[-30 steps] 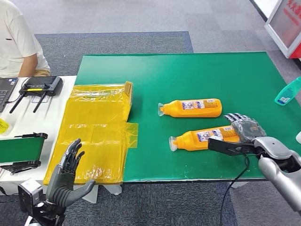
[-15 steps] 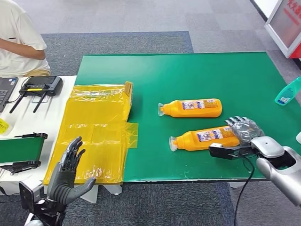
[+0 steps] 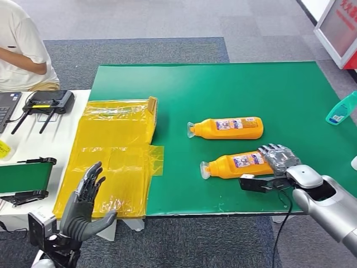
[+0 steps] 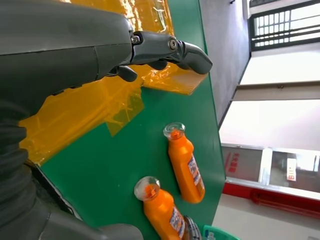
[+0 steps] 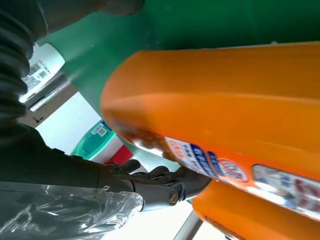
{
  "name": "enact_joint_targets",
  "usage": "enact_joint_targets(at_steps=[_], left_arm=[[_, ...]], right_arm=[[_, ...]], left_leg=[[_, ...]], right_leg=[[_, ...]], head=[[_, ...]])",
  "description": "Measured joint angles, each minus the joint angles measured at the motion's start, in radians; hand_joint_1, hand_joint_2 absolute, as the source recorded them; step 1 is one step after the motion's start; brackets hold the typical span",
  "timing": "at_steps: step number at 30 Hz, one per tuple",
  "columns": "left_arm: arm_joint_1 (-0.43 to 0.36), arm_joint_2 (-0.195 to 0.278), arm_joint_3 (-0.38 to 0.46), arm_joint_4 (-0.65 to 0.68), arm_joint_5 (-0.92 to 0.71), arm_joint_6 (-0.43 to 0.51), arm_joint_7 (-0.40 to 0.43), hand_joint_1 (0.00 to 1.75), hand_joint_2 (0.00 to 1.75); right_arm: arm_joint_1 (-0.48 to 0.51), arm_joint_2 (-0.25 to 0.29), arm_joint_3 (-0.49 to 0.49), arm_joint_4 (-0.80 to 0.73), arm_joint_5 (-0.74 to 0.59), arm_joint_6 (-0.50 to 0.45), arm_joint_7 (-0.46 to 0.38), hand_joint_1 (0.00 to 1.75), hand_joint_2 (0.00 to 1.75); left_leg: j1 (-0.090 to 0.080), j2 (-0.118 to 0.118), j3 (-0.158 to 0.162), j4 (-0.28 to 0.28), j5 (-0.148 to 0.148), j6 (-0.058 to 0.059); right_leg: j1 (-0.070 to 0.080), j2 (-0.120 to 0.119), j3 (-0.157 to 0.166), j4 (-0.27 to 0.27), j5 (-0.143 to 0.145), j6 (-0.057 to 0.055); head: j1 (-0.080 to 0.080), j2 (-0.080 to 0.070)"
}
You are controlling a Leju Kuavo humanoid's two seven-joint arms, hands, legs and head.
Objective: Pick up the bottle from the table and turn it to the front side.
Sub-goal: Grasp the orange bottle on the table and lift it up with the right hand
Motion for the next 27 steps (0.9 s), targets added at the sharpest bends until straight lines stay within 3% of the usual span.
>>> enact_joint_targets(at_steps=[13,14,17,18,27], left_arm=[[-0.015,0.011,-0.035,0.023,0.01,0.006,0.005,0.0,1.75],[-0.018,0.012,-0.037,0.025,0.01,0.006,0.005,0.0,1.75],[-0.023,0.015,-0.043,0.03,0.012,0.007,0.006,0.0,1.75],[-0.024,0.016,-0.046,0.032,0.013,0.008,0.006,0.0,1.75],[-0.027,0.027,-0.054,0.045,0.018,0.011,0.001,0.0,1.75]], right_arm=[[-0.021,0.136,0.02,0.141,0.063,-0.085,0.006,0.0,1.75],[-0.025,0.148,0.02,0.153,0.068,-0.088,0.006,0.21,1.75],[-0.041,0.181,0.021,0.193,0.074,-0.091,0.004,1.52,1.75],[-0.044,0.189,0.022,0.207,0.073,-0.091,0.0,1.75,1.75],[-0.053,0.203,0.024,0.246,0.036,-0.083,-0.031,1.75,1.75]], left_leg=[[0.0,0.0,0.001,0.0,0.0,0.0],[0.0,0.0,0.001,0.0,0.0,0.0],[0.0,0.0,0.003,0.0,0.0,0.0],[0.0,0.0,0.003,0.0,0.0,0.0],[0.0,0.0,0.004,0.0,0.002,0.001]], right_leg=[[0.0,0.001,0.0,0.0,0.0,0.0],[0.0,0.001,0.0,0.0,0.0,0.0],[0.0,0.001,0.002,0.0,0.0,0.0],[0.0,0.001,0.002,0.0,0.0,0.0],[0.0,0.001,0.003,0.0,0.002,0.001]], head=[[0.0,0.0],[0.0,0.0],[0.0,0.0],[0.0,0.0],[0.0,0.0]])
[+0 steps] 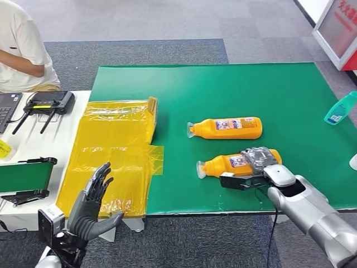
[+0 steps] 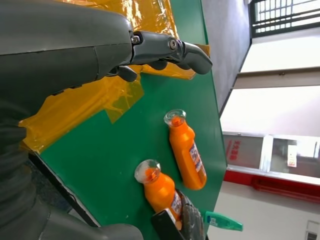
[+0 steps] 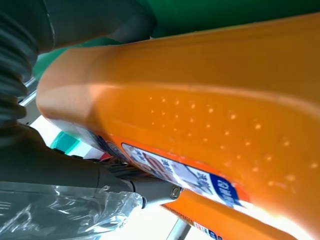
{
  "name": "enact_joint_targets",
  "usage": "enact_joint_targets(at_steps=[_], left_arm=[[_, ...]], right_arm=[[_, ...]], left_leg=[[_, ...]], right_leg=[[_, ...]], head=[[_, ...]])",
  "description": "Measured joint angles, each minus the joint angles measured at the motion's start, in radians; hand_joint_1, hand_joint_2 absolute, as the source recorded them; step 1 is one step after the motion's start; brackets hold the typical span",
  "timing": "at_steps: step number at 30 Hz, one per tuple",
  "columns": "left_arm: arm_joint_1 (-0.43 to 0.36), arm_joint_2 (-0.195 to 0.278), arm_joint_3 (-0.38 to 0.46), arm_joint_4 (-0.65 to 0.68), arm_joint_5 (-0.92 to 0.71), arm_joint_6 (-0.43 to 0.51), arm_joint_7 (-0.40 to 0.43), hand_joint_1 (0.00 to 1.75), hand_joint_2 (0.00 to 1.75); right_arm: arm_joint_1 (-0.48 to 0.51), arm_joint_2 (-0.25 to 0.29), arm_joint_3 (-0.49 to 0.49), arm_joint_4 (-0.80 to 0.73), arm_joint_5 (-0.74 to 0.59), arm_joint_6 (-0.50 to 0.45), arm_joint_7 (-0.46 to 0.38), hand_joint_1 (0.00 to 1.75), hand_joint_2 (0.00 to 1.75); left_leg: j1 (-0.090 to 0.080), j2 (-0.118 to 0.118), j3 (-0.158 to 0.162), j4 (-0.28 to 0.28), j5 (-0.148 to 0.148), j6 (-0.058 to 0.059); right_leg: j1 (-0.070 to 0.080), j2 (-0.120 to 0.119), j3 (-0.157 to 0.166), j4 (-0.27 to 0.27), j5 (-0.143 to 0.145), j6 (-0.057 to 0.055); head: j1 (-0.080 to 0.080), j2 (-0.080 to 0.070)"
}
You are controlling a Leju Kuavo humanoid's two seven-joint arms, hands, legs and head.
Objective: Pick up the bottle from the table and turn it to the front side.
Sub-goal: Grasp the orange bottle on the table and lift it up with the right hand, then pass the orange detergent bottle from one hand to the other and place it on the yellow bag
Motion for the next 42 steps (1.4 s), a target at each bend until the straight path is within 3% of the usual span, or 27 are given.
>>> enact_joint_targets(at_steps=[10,16,21,28,37,42], left_arm=[[-0.009,0.009,-0.003,0.019,0.01,0.002,-0.007,0.0,1.75],[-0.009,0.012,-0.004,0.025,0.015,0.003,-0.013,0.0,1.75],[-0.009,0.008,-0.011,0.024,0.01,0.005,-0.012,0.0,1.75],[-0.013,-0.023,-0.077,0.022,0.017,-0.01,-0.004,0.0,1.75],[-0.047,-0.057,-0.194,0.017,0.029,0.022,0.009,0.0,1.75],[-0.078,-0.084,-0.206,0.002,0.099,0.026,0.094,0.0,1.75]], right_arm=[[-0.019,0.001,0.005,0.023,-0.051,0.016,-0.017,1.75,1.75],[0.05,0.017,-0.073,-0.047,-0.312,-0.002,-0.068,1.75,1.75],[0.234,0.114,-0.223,-0.258,-0.518,-0.051,-0.135,1.75,1.75],[0.433,0.265,-0.372,-0.493,-0.602,-0.054,-0.208,1.75,1.75],[0.536,0.394,-0.464,-0.642,-0.617,-0.037,-0.272,1.75,1.75],[0.577,0.468,-0.477,-0.722,-0.61,-0.037,-0.326,1.75,1.75]], left_leg=[[0.0,0.0,0.0,0.0,0.0,0.0],[0.0,0.0,0.0,0.0,0.0,0.0],[0.002,0.0,0.001,0.0,-0.003,-0.004],[0.003,-0.002,-0.002,0.0,-0.003,-0.003],[0.001,-0.002,-0.003,0.0,-0.003,-0.002],[0.002,-0.002,-0.003,0.0,-0.003,-0.003]], right_leg=[[0.0,0.0,0.0,0.0,0.0,0.0],[0.001,0.0,0.001,0.0,0.0,0.0],[0.003,0.001,0.0,0.0,-0.003,-0.003],[0.003,-0.003,-0.001,0.0,-0.004,-0.003],[0.002,-0.003,-0.002,0.0,-0.004,-0.003],[0.002,-0.002,-0.002,0.0,-0.004,-0.003]], head=[[0.0,0.0],[0.0,0.0],[0.0,0.0],[0.0,0.0],[0.0,0.0],[0.0,0.0]])
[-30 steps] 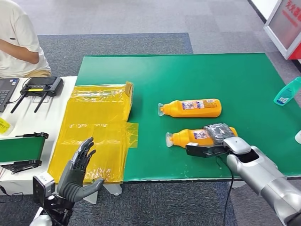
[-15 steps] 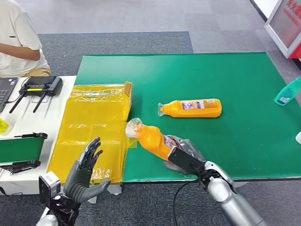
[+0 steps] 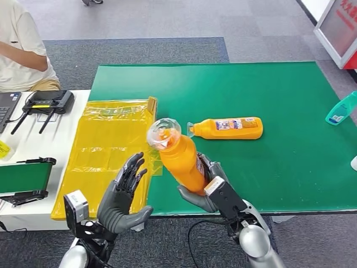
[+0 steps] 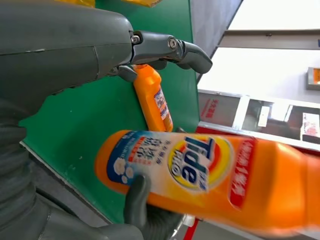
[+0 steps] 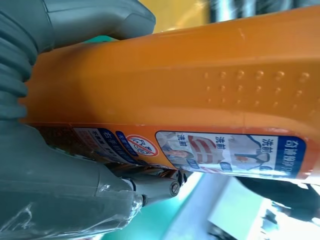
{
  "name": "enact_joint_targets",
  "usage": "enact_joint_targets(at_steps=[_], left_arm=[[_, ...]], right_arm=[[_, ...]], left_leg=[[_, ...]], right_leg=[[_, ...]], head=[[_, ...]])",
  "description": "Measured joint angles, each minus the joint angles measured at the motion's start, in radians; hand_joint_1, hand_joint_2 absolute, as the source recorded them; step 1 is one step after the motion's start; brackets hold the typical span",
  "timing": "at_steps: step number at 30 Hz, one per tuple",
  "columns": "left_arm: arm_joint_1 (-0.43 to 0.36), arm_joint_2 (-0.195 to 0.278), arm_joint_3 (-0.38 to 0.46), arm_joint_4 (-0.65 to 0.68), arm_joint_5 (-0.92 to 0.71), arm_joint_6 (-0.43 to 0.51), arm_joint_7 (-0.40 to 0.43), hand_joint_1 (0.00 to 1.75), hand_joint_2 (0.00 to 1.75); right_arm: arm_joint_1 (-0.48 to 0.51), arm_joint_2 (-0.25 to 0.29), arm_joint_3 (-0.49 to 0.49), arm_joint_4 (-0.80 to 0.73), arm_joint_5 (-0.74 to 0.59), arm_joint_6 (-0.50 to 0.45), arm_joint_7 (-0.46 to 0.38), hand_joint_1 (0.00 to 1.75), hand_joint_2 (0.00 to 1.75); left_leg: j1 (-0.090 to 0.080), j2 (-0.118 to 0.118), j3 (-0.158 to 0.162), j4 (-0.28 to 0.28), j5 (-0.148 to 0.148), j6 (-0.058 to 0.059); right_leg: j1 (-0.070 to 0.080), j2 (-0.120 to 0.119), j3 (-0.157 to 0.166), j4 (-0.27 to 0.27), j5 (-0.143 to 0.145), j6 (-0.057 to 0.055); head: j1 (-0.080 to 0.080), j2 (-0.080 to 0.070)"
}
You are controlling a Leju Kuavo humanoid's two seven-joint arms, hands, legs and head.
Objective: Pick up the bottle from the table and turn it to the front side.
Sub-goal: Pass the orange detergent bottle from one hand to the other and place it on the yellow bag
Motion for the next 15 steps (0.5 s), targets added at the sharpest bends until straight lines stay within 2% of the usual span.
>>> enact_joint_targets(at_steps=[6,15], left_arm=[[-0.042,-0.013,-0.013,-0.003,-0.007,0.013,0.028,0.0,1.75],[-0.103,-0.02,-0.042,-0.025,-0.091,0.083,0.053,0.0,1.75]], right_arm=[[0.01,0.053,0.016,-0.054,0.077,-0.037,-0.021,1.75,1.75],[0.038,0.071,0.043,-0.061,0.172,-0.098,-0.026,1.75,1.75]], left_leg=[[0.0,0.0,0.0,0.0,0.0,0.0],[0.0,0.0,0.0,0.0,0.0,0.001]], right_leg=[[0.0,0.0,0.0,0.0,0.0,0.0],[0.0,0.0,0.0,0.0,0.0,0.001]], head=[[0.0,0.0],[0.0,0.0]])
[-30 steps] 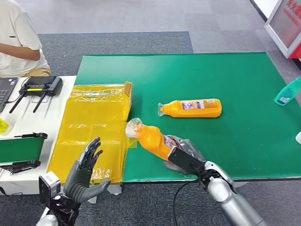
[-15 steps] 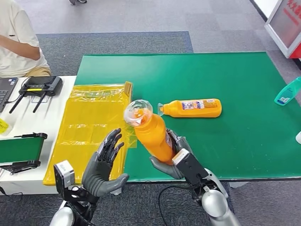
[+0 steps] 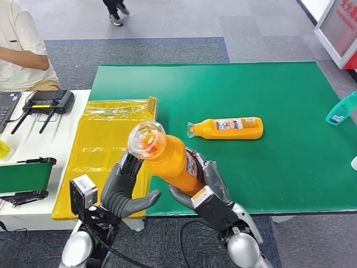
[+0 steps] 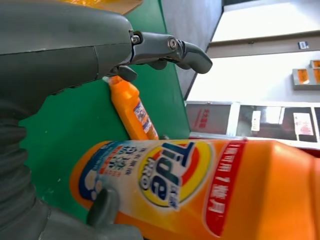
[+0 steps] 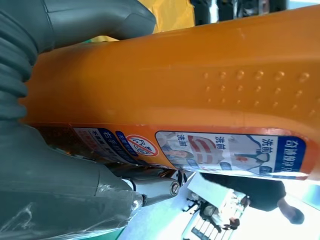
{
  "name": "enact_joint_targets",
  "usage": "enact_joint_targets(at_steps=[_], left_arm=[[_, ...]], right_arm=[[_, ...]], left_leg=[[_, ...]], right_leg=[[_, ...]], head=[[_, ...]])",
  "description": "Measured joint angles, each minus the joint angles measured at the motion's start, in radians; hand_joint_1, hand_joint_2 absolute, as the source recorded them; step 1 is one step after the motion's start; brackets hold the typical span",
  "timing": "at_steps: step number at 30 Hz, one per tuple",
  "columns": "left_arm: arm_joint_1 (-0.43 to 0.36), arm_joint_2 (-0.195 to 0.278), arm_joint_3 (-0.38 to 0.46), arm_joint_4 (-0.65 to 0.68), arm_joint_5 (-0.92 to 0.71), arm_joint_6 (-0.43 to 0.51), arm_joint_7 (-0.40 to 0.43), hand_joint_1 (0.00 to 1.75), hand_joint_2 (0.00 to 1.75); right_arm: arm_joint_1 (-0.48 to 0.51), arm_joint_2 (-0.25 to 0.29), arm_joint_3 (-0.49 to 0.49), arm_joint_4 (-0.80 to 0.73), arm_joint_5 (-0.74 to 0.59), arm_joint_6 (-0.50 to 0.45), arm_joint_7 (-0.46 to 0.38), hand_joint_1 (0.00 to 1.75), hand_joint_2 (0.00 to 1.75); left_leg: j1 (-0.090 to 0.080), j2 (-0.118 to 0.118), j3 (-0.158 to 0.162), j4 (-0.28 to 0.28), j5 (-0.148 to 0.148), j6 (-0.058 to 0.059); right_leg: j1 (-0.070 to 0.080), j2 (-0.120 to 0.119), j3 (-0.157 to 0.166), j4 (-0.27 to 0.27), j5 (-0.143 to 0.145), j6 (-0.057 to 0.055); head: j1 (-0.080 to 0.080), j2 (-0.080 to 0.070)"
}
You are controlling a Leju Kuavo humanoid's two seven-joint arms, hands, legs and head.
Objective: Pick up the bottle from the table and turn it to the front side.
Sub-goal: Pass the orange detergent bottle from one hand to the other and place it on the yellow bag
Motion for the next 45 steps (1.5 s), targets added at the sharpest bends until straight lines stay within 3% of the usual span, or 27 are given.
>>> enact_joint_targets(at_steps=[11,34,37,38,41,42,45], left_arm=[[-0.052,0.006,-0.087,-0.071,-0.123,0.059,0.016,0.0,1.75],[-0.098,0.018,-0.186,-0.063,-0.064,0.054,0.051,0.0,1.75],[-0.103,0.018,-0.192,-0.057,-0.056,0.053,0.051,0.09,1.75],[-0.105,0.018,-0.195,-0.055,-0.053,0.053,0.052,0.22,1.75],[-0.111,0.02,-0.2,-0.05,-0.051,0.054,0.058,1.42,1.75],[-0.112,0.02,-0.201,-0.048,-0.054,0.056,0.06,1.72,1.75],[-0.116,0.02,-0.202,-0.046,-0.069,0.06,0.064,1.75,1.75]], right_arm=[[0.03,0.009,0.004,0.021,0.087,-0.039,0.007,1.75,1.75],[0.038,0.009,0.068,0.027,0.183,-0.095,0.027,1.75,1.75],[0.036,0.009,0.075,0.027,0.187,-0.099,0.031,1.75,1.75],[0.036,0.009,0.076,0.027,0.187,-0.101,0.031,1.75,1.75],[0.036,0.009,0.077,0.027,0.188,-0.105,0.033,1.75,1.75],[0.036,0.009,0.078,0.027,0.188,-0.107,0.034,1.75,1.75],[0.037,0.009,0.079,0.027,0.189,-0.11,0.035,1.75,1.75]], left_leg=[[0.0,0.0,0.0,0.0,0.0,0.0],[0.0,0.0,0.0,0.0,0.0,0.0],[0.0,0.0,0.0,0.0,0.0,0.0],[0.0,0.0,0.0,0.0,0.0,0.0],[0.0,0.0,0.0,0.0,0.0,0.0],[0.0,0.0,0.0,0.0,0.0,0.0],[0.0,0.0,0.0,0.0,0.0,0.0]], right_leg=[[0.0,0.0,0.0,0.0,0.0,0.0],[0.0,0.0,0.0,0.0,0.0,0.0],[0.0,0.0,0.0,0.0,0.0,0.0],[0.0,0.0,0.0,0.0,0.0,0.0],[0.0,0.0,0.0,0.0,0.0,0.0],[0.0,0.0,0.0,0.0,0.0,0.0],[0.0,0.0,0.0,0.0,0.0,0.0]], head=[[0.0,0.0],[0.0,0.0],[0.0,0.0],[0.0,0.0],[0.0,0.0],[0.0,0.0],[0.0,0.0]])
